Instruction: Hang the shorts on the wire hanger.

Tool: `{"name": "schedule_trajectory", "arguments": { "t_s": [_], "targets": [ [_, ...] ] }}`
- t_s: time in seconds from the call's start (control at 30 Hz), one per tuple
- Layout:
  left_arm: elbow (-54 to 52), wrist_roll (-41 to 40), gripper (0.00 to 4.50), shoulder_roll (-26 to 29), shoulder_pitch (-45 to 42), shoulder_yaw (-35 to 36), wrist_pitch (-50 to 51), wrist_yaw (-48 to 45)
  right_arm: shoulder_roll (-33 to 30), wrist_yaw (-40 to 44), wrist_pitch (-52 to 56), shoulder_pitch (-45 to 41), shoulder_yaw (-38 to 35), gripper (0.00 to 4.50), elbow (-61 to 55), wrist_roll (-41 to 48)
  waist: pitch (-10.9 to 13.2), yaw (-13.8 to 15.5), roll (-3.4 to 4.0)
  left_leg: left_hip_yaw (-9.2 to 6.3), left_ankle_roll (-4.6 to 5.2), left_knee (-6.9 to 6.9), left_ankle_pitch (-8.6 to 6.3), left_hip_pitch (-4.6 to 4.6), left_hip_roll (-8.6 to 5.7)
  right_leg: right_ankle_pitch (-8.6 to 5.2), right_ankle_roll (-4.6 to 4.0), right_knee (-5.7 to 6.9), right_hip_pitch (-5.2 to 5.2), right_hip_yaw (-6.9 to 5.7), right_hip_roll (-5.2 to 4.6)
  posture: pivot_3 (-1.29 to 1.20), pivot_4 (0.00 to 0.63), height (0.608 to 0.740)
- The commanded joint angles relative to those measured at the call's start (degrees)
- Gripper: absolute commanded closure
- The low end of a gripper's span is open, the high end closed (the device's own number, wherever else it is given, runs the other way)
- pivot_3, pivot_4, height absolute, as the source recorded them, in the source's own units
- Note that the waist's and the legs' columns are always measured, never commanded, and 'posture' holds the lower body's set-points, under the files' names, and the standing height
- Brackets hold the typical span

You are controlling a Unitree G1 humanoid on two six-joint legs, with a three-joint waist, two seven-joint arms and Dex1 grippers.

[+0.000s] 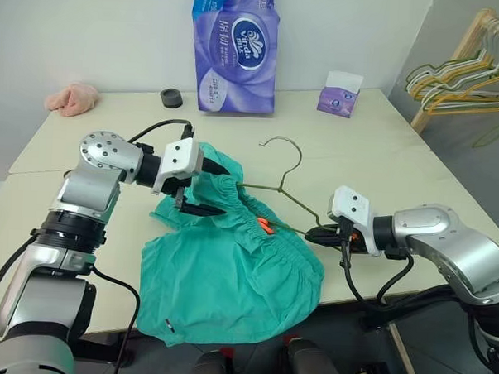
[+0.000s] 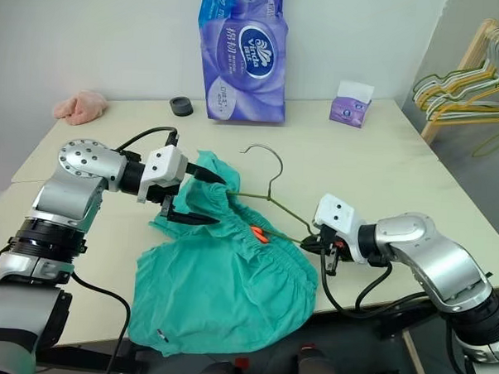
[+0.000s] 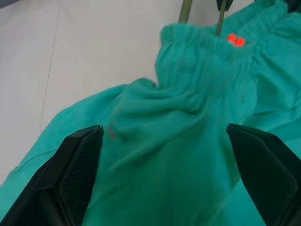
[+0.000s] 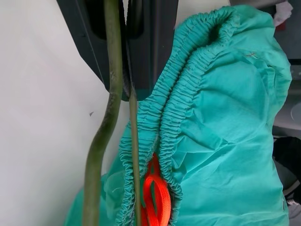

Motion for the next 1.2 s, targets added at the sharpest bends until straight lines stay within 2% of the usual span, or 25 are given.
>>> {"name": "schedule_trajectory", "arguments": {
  "t_s": [0.03,0.1,0.13,0.23,0.4,0.57,0.63,0.73,0.83,1.03,1.13,1.2],
  "targets": [
    [1.33,1.14,0.06,-0.79,-1.93,-0.87,-2.16,-0.62,-0.33,1.23,-2.18,-1.26,-1.38,4.50,-2.65,-0.02,0.00,0.00,0.00,0.00,0.00,0.00,0.00,0.00,0.00,0.00,0.00,0.00,0.00,-0.01,0.00,-0.21,0.065,0.740],
    [2.06,1.01,0.06,-1.39,-2.18,-0.80,-1.98,-0.70,-0.39,1.62,-2.38,-1.22,-1.52,4.50,-2.94,0.15,0.00,-0.07,0.00,-0.01,0.00,0.00,0.00,0.00,0.00,0.00,0.00,0.00,0.00,-0.01,0.00,-0.22,0.066,0.740],
    [2.18,0.71,0.44,-1.91,-2.39,-0.70,-1.23,-0.64,-0.42,1.75,-2.36,-1.20,-1.52,4.50,-3.19,0.18,0.00,-0.11,0.00,-0.01,0.00,0.01,0.00,-0.01,0.00,0.00,0.00,0.00,0.00,0.00,0.00,-0.22,0.065,0.740],
    [1.70,-0.04,1.16,-3.06,-2.44,-0.52,0.28,-0.67,-0.32,1.89,-2.13,-1.17,-1.44,4.50,-3.94,0.41,0.00,-0.14,0.00,-0.02,0.00,0.00,0.00,-0.01,0.00,0.00,0.00,0.00,0.00,-0.02,0.00,-0.22,0.065,0.740],
    [0.40,-0.52,2.84,-3.48,-1.77,-0.46,2.06,-1.35,-0.10,1.91,-3.66,-1.42,-0.99,4.50,-3.80,-0.49,0.00,-0.21,0.00,-0.02,0.00,0.00,0.00,-0.01,0.01,0.00,0.00,0.01,0.00,-0.01,0.00,-0.22,0.065,0.740],
    [-1.23,-0.04,4.21,-2.97,-0.46,-0.55,3.35,-2.42,0.26,3.63,-7.21,-1.62,0.01,4.50,-3.14,-2.81,0.00,-0.21,0.00,-0.02,0.00,0.00,0.00,0.00,0.00,0.00,0.00,0.01,0.00,-0.01,0.00,-0.21,0.068,0.740],
    [-2.12,-0.05,4.48,-2.64,0.20,-0.56,4.14,-3.16,-0.59,5.68,-10.07,-1.32,0.63,4.50,-2.54,-4.25,0.00,-0.20,0.00,-0.02,0.00,0.00,0.00,0.00,0.00,0.00,0.00,0.01,0.00,-0.01,0.00,-0.21,0.069,0.740],
    [-3.21,0.01,4.48,-2.04,0.97,-0.76,5.22,-4.21,-2.79,9.05,-15.97,-0.57,1.39,4.50,-0.81,-7.30,0.00,-0.19,0.00,-0.02,0.00,0.01,0.00,0.00,0.00,-0.01,0.01,0.01,0.00,-0.01,0.00,-0.22,0.069,0.740],
    [-3.85,0.24,4.50,-1.42,1.50,-0.94,5.93,-5.02,-6.84,12.93,-22.20,-0.53,0.10,3.80,3.81,-10.31,0.00,-0.16,0.00,-0.01,0.00,0.02,0.00,0.00,-0.01,-0.01,0.01,0.00,0.01,-0.02,0.00,-0.22,0.070,0.740],
    [-4.88,-0.26,4.50,-0.68,2.36,-0.85,7.31,-5.06,-14.33,12.97,-30.67,1.00,-7.44,1.77,18.97,-14.75,0.01,-0.15,0.01,0.02,0.00,0.02,0.00,0.01,-0.01,-0.01,0.01,0.00,0.01,0.00,0.00,-0.22,0.076,0.740],
    [-5.22,-0.48,4.50,-0.55,2.94,-0.73,7.67,-4.87,-15.82,12.47,-31.02,5.52,-12.68,0.71,22.47,-13.14,0.01,-0.08,0.01,0.02,0.00,0.00,0.00,0.00,-0.01,-0.03,-0.01,-0.02,0.02,0.00,-0.01,-0.23,0.081,0.740],
    [-5.23,-0.66,4.50,-0.63,3.11,-0.53,8.07,-4.43,-14.82,12.65,-25.96,10.79,-17.54,0.05,20.11,-7.93,0.01,-0.15,0.01,0.06,0.01,0.00,0.00,0.01,0.00,-0.03,-0.01,0.00,0.02,0.05,-0.01,-0.23,0.083,0.740]
  ]
}}
